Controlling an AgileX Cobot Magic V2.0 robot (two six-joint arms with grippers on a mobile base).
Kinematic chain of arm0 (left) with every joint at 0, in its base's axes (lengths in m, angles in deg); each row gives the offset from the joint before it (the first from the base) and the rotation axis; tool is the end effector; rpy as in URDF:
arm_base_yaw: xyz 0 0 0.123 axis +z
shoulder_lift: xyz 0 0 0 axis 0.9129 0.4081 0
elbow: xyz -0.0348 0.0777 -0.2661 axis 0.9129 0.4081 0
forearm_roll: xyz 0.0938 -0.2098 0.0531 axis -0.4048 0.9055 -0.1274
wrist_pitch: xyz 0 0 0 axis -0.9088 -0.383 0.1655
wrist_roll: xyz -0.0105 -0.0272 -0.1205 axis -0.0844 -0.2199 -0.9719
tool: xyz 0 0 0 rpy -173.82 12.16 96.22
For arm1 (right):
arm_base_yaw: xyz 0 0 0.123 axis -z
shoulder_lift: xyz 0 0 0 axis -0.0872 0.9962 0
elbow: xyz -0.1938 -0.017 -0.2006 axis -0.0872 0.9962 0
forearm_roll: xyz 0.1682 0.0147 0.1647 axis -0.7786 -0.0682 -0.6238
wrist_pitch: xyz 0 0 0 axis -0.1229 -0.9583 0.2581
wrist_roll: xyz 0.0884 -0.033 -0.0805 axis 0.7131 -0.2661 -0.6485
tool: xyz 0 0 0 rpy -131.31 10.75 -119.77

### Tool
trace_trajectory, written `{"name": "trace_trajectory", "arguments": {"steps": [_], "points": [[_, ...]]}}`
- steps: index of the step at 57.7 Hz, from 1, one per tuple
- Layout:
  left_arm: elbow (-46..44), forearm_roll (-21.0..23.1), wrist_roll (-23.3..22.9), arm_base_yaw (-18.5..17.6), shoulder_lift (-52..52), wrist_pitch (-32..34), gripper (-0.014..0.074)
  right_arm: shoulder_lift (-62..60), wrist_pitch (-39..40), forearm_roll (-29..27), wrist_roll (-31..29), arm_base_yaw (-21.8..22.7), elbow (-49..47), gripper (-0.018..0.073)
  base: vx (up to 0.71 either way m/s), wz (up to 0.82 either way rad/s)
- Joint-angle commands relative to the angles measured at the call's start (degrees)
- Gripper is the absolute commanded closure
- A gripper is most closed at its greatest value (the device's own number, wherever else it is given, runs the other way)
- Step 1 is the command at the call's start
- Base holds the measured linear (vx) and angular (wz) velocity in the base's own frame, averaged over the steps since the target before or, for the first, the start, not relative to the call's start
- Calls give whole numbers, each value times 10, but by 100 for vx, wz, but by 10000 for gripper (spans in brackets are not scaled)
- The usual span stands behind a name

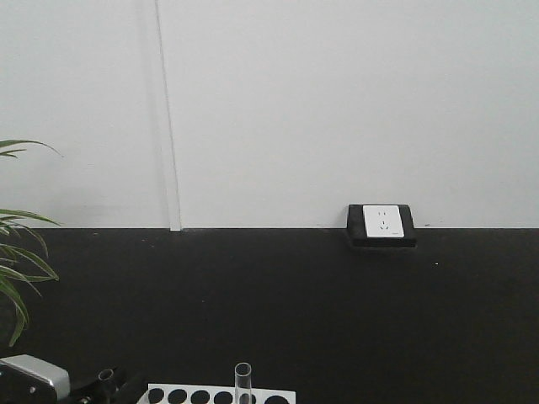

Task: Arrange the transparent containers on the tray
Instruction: 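Close the left gripper and lift the tube out of the rack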

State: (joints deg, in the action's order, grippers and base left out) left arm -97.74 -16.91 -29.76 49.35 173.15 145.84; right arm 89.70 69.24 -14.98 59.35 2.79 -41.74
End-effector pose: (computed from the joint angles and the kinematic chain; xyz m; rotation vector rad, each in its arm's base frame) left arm 0.2678 -0.0937 0.1666 0.2145 1.7504 -0.4045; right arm 0.1483 0.0036 0.2539 -0.0411 1.9625 -0.0010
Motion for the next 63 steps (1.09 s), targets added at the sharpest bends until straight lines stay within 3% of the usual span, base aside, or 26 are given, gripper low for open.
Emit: {"name": "trace_trajectory", "arguments": {"steps": [1, 13, 23, 34, 39, 47, 53, 63], "points": [[-13, 3, -7, -3, -40, 56, 421, 4, 45, 4, -3, 4, -20, 140, 0, 0], [-22, 3, -7, -3, -112, 24, 433, 4, 45, 4, -3, 4, -20, 140, 0, 0], [-66, 3, -7, -3, -191, -80, 433, 4, 47, 4, -3, 4, -20, 140, 0, 0], [-129, 3, -6, -3, -280, -255, 433, 4, 57, 4, -3, 4, -20, 142, 0, 0], [-131, 3, -3, -2, -311, -272, 433, 4, 62, -10, 1, 4, -18, 142, 0, 0], [-130, 3, -3, -2, -346, -305, 433, 4, 145, -67, -7, 2, 8, 142, 0, 0], [-130, 3, -3, -2, -359, -327, 433, 9, 189, -68, -23, -32, 16, 142, 0, 0], [-130, 3, -3, -2, -362, -338, 433, 65, 233, -66, -37, -164, 16, 142, 0, 0]]}}
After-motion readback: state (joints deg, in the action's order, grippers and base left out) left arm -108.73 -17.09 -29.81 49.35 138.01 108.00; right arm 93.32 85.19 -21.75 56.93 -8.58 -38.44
